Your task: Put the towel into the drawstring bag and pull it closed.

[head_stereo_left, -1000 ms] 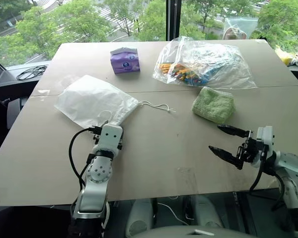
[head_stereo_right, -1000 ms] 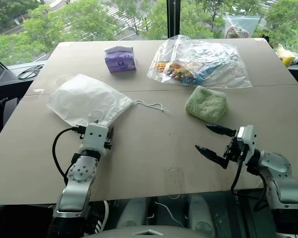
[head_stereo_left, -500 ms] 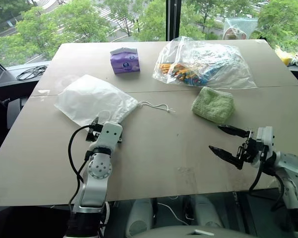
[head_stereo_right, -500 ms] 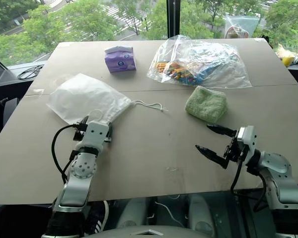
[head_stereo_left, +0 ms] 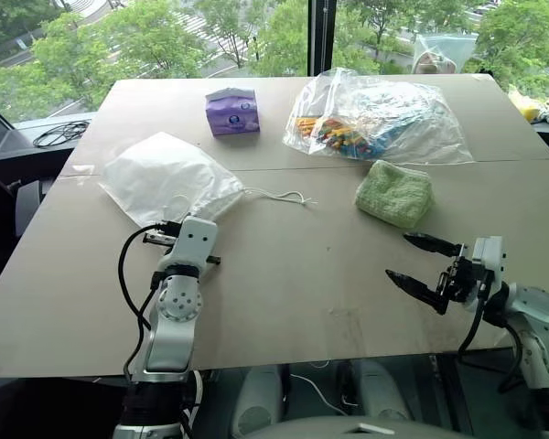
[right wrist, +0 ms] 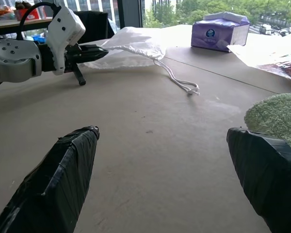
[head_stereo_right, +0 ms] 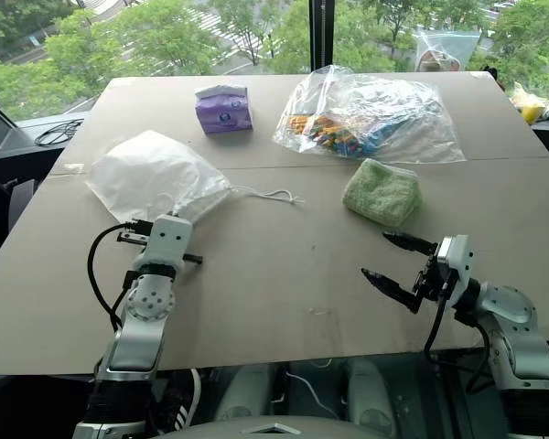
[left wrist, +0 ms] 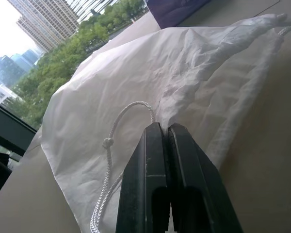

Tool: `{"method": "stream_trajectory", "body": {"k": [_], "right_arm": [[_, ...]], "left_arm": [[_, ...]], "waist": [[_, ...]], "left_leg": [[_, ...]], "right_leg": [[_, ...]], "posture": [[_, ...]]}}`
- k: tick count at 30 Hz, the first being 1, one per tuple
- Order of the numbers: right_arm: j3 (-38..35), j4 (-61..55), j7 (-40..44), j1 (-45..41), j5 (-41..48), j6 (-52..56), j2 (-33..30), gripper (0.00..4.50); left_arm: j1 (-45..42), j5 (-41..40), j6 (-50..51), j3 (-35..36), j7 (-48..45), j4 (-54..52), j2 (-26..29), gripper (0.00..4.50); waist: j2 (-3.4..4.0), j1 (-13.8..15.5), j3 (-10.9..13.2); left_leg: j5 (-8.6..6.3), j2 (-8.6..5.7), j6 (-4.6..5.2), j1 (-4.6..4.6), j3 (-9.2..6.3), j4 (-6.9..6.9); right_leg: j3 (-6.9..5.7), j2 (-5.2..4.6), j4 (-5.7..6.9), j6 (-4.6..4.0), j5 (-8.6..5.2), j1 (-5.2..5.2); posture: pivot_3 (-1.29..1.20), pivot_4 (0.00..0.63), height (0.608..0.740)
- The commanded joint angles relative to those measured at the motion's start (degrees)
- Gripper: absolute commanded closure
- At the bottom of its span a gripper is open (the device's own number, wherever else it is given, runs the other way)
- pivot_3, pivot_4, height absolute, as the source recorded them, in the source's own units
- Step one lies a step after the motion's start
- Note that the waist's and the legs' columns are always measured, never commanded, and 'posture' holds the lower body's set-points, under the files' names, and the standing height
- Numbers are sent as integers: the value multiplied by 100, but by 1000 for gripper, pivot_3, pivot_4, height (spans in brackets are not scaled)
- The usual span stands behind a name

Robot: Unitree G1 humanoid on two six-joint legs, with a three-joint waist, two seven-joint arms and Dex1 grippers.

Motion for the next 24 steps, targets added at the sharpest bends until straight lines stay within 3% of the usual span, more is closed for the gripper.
{"method": "stream_trajectory", "body": {"k": [1,4,8,11,19,24], "right_arm": [[-119,-109,-47,-93,39,-46,-49,0],[-74,-40,-580,-418,-247,40,55,0],[211,346,-1794,-995,-1435,175,127,0],[582,803,-2626,-1610,-2374,252,247,0],[1784,2130,-3568,-3034,-4435,-204,168,0],[1818,3033,-3847,-3497,-4693,142,207,0]], "left_arm": [[-123,-272,-12,268,-137,-410,50,4423],[-297,-393,320,347,-355,-677,135,4423],[-670,-886,1429,580,-562,-1107,-141,4423],[-968,-960,1773,477,-867,-1292,37,4423],[-1491,-1181,2167,454,-1181,-1258,235,4423],[-1466,-1203,2088,471,-1216,-1201,318,4423]], "waist": [[0,-4,0],[-3,-9,2],[-5,-15,3],[-8,-18,3],[-17,-40,9],[-27,-31,14]], "left_leg": [[0,0,0,0,-1,0],[0,0,0,-1,-1,0],[-2,0,-3,-1,4,27],[0,-2,-1,-1,3,33],[1,-7,0,0,5,36],[1,-3,0,-7,8,33]], "right_leg": [[0,1,0,0,0,0],[-1,2,1,1,1,0],[-16,1,30,-20,-9,-4],[-18,1,43,-20,-10,-4],[-12,11,62,0,1,-12],[-8,7,54,1,1,-11]], "posture": [[0,150,740],[0,150,740],[0,150,740],[0,150,740],[0,150,740],[0,150,740]]}}
